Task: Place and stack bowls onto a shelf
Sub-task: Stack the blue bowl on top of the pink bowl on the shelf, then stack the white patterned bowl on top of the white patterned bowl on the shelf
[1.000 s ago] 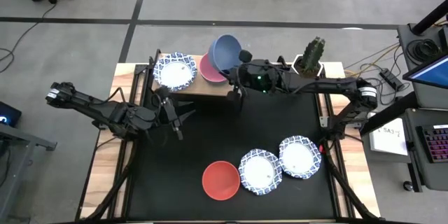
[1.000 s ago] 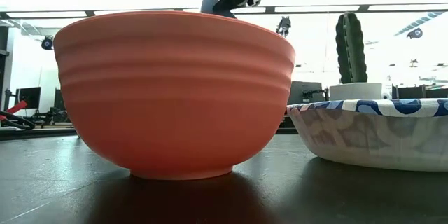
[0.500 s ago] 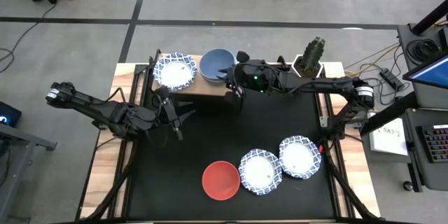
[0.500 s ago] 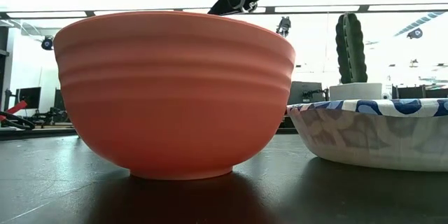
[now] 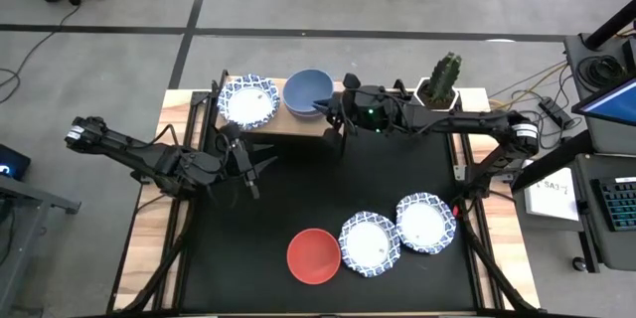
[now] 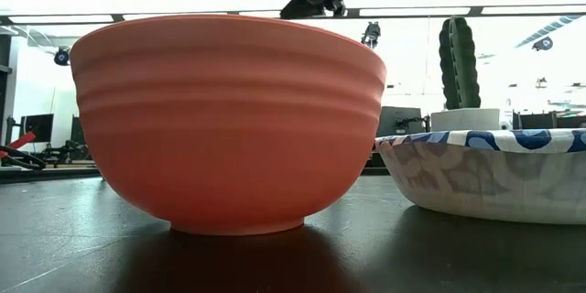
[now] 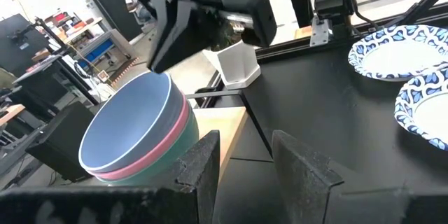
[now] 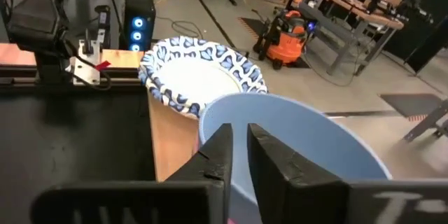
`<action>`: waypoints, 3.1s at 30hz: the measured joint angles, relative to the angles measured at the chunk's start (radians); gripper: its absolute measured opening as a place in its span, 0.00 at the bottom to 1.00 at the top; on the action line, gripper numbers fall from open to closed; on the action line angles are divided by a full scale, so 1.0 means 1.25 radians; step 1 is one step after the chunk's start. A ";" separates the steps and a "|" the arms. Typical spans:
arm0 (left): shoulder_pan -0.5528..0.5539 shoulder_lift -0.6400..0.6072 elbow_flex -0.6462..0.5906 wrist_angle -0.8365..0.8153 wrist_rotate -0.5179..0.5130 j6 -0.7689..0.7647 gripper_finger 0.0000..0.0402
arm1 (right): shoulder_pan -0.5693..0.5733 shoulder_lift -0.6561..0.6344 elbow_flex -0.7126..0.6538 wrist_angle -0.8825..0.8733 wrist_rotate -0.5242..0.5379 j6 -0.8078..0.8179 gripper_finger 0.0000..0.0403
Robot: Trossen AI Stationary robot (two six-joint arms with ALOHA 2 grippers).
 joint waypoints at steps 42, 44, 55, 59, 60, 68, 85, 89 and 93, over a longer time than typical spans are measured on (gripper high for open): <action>0.000 0.002 0.000 -0.001 0.001 -0.012 0.29 | -0.073 -0.042 -0.136 0.138 0.066 0.045 0.02; 0.000 0.008 0.000 -0.001 0.001 -0.027 0.29 | -0.058 -0.082 -0.133 0.134 0.053 0.038 0.02; -0.002 0.121 0.000 -0.036 0.112 -0.304 0.29 | 0.132 -0.311 -0.299 -0.019 -0.065 0.066 0.02; -0.003 0.177 0.000 -0.031 0.298 -0.444 0.29 | 0.195 -0.368 -0.400 -0.014 -0.062 0.085 0.02; -0.005 0.191 0.000 -0.029 0.339 -0.480 0.29 | 0.208 -0.380 -0.421 -0.011 -0.063 0.086 0.02; -0.055 0.308 0.059 -0.054 0.485 -0.621 0.29 | 0.281 -0.416 -0.489 -0.007 -0.063 0.133 0.02; -0.087 0.454 0.237 -0.220 0.427 -0.525 0.29 | 0.334 -0.272 -0.465 -0.189 -0.182 0.366 0.36; -0.087 0.454 0.239 -0.221 0.402 -0.504 0.29 | 0.339 -0.170 -0.466 -0.250 -0.250 0.419 0.44; -0.086 0.454 0.239 -0.225 0.383 -0.482 0.29 | 0.339 -0.094 -0.467 -0.256 -0.308 0.453 0.46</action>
